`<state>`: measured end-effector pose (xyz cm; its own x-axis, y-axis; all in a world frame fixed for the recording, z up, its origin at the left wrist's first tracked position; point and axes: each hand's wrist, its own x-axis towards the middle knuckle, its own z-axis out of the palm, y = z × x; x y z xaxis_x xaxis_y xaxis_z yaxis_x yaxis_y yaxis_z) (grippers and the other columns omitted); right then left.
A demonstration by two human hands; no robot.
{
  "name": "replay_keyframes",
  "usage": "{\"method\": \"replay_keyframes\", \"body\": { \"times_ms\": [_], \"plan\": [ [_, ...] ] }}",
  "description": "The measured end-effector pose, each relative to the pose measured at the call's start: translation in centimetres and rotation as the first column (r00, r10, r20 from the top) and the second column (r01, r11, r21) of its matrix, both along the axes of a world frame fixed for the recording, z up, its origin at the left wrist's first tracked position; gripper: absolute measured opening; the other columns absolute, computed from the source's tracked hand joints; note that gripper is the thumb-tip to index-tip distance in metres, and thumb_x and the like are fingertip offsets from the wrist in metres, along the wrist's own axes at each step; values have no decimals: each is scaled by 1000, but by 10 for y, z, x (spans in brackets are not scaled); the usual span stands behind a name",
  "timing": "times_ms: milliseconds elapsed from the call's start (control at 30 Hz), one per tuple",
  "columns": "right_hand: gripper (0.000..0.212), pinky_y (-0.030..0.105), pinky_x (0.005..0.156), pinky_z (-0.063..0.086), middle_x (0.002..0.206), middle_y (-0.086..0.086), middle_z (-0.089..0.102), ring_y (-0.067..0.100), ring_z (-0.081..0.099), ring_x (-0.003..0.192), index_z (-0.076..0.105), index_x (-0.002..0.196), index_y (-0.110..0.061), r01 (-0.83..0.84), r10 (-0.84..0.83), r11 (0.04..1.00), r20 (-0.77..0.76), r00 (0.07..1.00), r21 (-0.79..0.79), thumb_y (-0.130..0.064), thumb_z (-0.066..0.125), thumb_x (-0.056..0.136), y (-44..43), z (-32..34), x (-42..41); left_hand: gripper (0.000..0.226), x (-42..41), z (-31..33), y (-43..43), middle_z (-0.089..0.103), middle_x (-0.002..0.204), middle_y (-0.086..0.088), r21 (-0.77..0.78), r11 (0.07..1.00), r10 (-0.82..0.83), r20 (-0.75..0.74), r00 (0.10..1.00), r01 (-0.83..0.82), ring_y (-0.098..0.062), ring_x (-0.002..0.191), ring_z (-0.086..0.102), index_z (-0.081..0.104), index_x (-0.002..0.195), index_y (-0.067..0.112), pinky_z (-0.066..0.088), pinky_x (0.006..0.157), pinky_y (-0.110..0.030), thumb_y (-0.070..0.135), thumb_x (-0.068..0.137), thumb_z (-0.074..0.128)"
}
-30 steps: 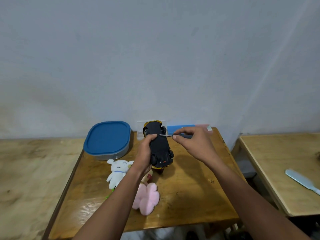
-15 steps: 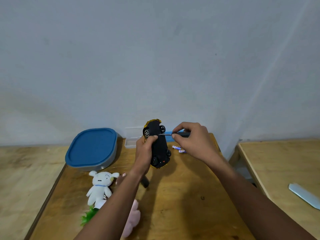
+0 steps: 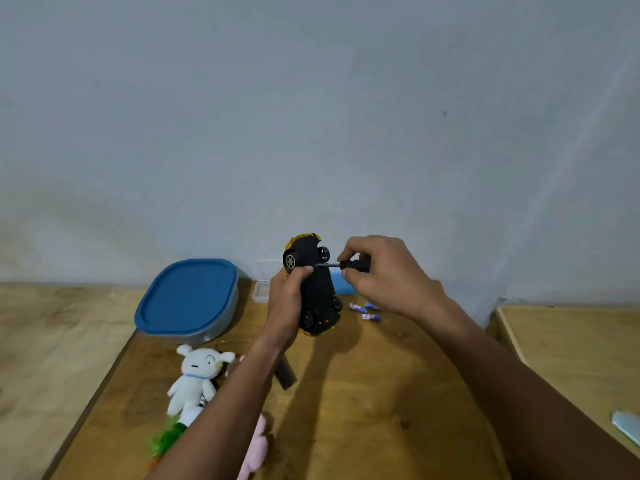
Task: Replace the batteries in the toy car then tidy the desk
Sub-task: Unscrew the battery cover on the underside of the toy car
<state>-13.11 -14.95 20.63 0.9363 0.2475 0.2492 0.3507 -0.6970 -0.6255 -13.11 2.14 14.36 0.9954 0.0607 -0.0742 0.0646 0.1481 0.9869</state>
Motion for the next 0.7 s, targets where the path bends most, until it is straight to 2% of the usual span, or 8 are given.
{"method": "replay_keyframes", "body": {
  "times_ms": [67, 133, 233, 300, 367, 467, 567, 700],
  "plan": [
    [14, 24, 71, 46, 84, -9, 65, -1, 58, 76, 72, 88, -28, 12, -12, 1000, -2, 1000, 4, -17, 66, 81, 1, 3, 4, 24, 3, 4, 4, 67, 76, -11, 34, 999, -7, -1, 1000, 7, -22, 63, 70, 62, 106, -2, 54, 52, -30, 17, 101, 48],
    [14, 18, 66, 41, 79, -11, 64, -3, 57, 71, 72, 87, -28, 22, -22, 1000, -10, 1000, -2, -17, 65, 80, 3, 7, 6, 29, 6, 5, 7, 67, 83, -17, 13, 1000, -10, -19, 1000, 11, -28, 71, 70, 63, 108, -3, 57, 58, -36, 22, 99, 51],
    [14, 8, 56, 37, 68, -11, 62, -6, 57, 67, 74, 86, -27, 56, -53, 997, -55, 997, 58, -16, 66, 81, 7, 10, 8, 55, 11, 11, 11, 65, 95, -31, -79, 996, -49, -83, 995, 43, -52, 88, 66, 62, 113, -6, 54, 81, -66, 40, 83, 62],
    [12, 7, 55, 39, 66, -12, 61, -5, 57, 65, 74, 85, -26, 98, -89, 989, -84, 992, 111, -17, 68, 82, 10, 12, 9, 65, 15, 13, 14, 62, 97, -31, -104, 993, -57, -95, 994, 48, -50, 90, 64, 61, 114, -7, 49, 86, -72, 46, 77, 65],
    [10, 8, 53, 41, 67, -13, 63, 1, 60, 65, 75, 84, -26, 130, -116, 982, -105, 988, 137, -18, 69, 82, 12, 13, 10, 63, 17, 15, 14, 63, 95, -28, -83, 995, -61, -80, 995, 54, -43, 86, 65, 61, 113, -7, 53, 80, -62, 45, 77, 64],
    [9, 11, 51, 41, 67, -12, 65, 15, 62, 64, 75, 81, -26, 167, -150, 977, -130, 980, 132, -18, 70, 81, 16, 15, 13, 32, 21, 12, 16, 64, 87, -23, 3, 999, -35, -7, 999, 35, -29, 72, 69, 62, 105, -5, 57, 61, -37, 25, 95, 56],
    [9, 12, 48, 40, 68, -9, 65, 21, 62, 64, 73, 78, -25, 180, -164, 979, -155, 974, 94, -18, 68, 80, 21, 14, 15, 15, 21, 7, 19, 67, 85, -21, 92, 996, -11, 65, 998, 5, -29, 74, 70, 64, 99, 6, 58, 63, -35, 16, 98, 54],
    [13, 20, 56, 46, 73, -9, 67, 18, 66, 69, 70, 75, -24, 169, -163, 985, -159, 974, 20, -32, 66, 85, 24, 15, 15, 26, 17, 4, 21, 69, 90, -23, 93, 996, -9, 96, 995, 0, -29, 80, 71, 65, 101, 9, 59, 70, -41, 28, 87, 56]
  ]
}}
